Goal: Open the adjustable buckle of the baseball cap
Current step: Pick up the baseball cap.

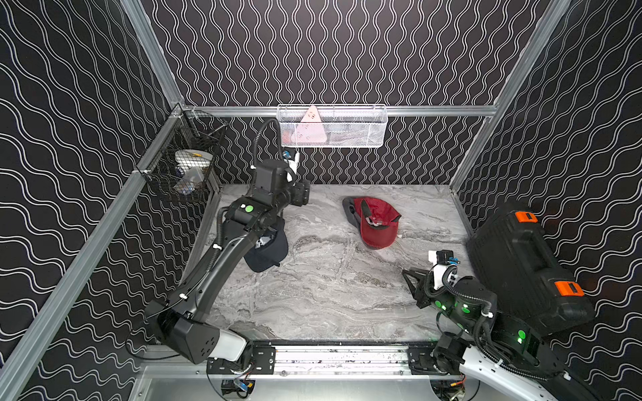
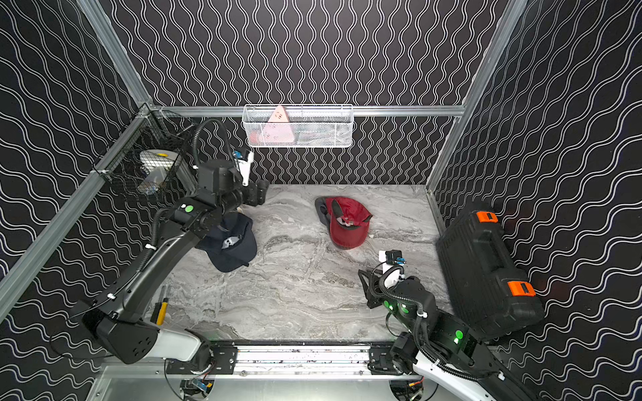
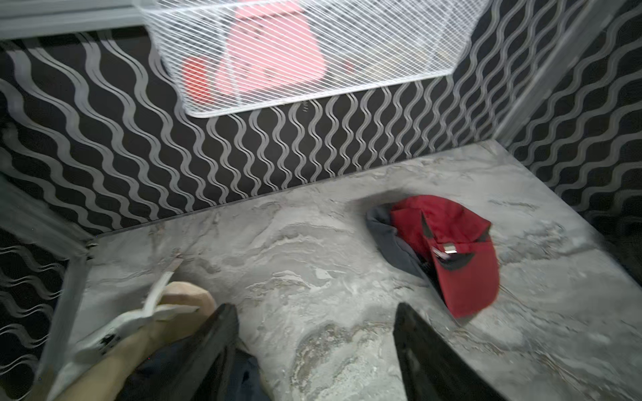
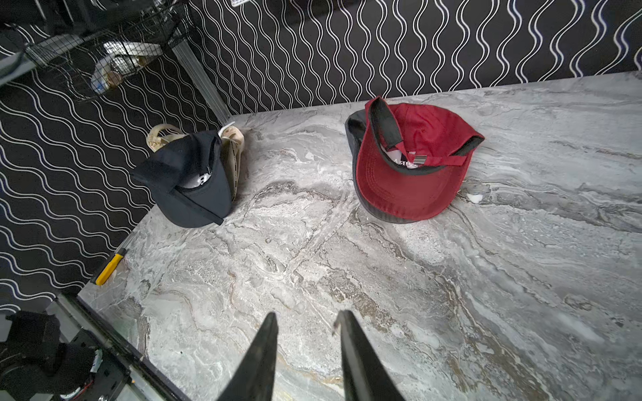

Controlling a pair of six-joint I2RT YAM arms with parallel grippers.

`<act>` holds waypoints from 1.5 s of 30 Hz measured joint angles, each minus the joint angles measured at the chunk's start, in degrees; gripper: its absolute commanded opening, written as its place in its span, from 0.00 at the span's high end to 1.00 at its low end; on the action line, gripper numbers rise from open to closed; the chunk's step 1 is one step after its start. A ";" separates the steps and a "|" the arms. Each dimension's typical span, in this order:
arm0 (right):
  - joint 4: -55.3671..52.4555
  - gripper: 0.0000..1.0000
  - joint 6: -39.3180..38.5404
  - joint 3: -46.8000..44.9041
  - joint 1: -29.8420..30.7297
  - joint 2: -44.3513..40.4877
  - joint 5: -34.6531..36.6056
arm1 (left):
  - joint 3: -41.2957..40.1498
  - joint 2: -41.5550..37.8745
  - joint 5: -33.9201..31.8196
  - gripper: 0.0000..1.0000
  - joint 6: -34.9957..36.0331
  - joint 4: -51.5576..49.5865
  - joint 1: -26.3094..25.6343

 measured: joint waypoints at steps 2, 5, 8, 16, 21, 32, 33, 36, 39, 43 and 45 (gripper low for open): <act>-0.96 0.67 0.17 1.29 0.00 0.15 0.39 | -0.33 1.07 0.92 0.25 -0.26 0.39 -1.97; -2.89 0.67 0.39 3.15 -0.02 0.15 1.03 | -0.42 3.04 2.05 0.26 -1.36 0.68 -4.28; -4.68 0.66 0.39 4.81 0.00 -0.63 1.90 | -0.22 5.14 2.10 0.26 -1.62 0.68 -6.32; -10.16 0.62 0.87 9.18 0.00 -3.19 5.62 | 1.25 10.82 2.21 0.26 -2.71 1.99 -10.58; -14.23 0.61 1.60 11.89 -0.02 -4.52 8.66 | 2.32 14.53 3.45 0.26 -3.87 2.84 -11.10; -17.94 0.61 1.62 8.52 0.00 -9.20 12.00 | 5.86 22.32 6.62 0.26 -7.58 4.48 -11.28; -18.05 0.61 1.62 8.52 0.00 -9.11 12.13 | 6.01 22.80 6.73 0.26 -7.65 4.66 -11.28; -18.27 0.61 1.42 8.39 0.00 -8.33 12.39 | 6.38 23.96 7.19 0.26 -7.85 5.03 -11.28; -18.51 0.60 1.40 8.39 0.00 -7.50 12.59 | 6.71 25.14 7.50 0.27 -8.76 5.46 -11.32; -18.56 0.61 0.96 8.39 0.00 -7.21 13.00 | 6.78 26.38 7.85 0.27 -9.16 5.62 -11.39; -18.56 0.60 0.96 8.39 -0.02 -7.43 13.22 | 6.78 26.88 7.82 0.27 -9.35 5.79 -11.39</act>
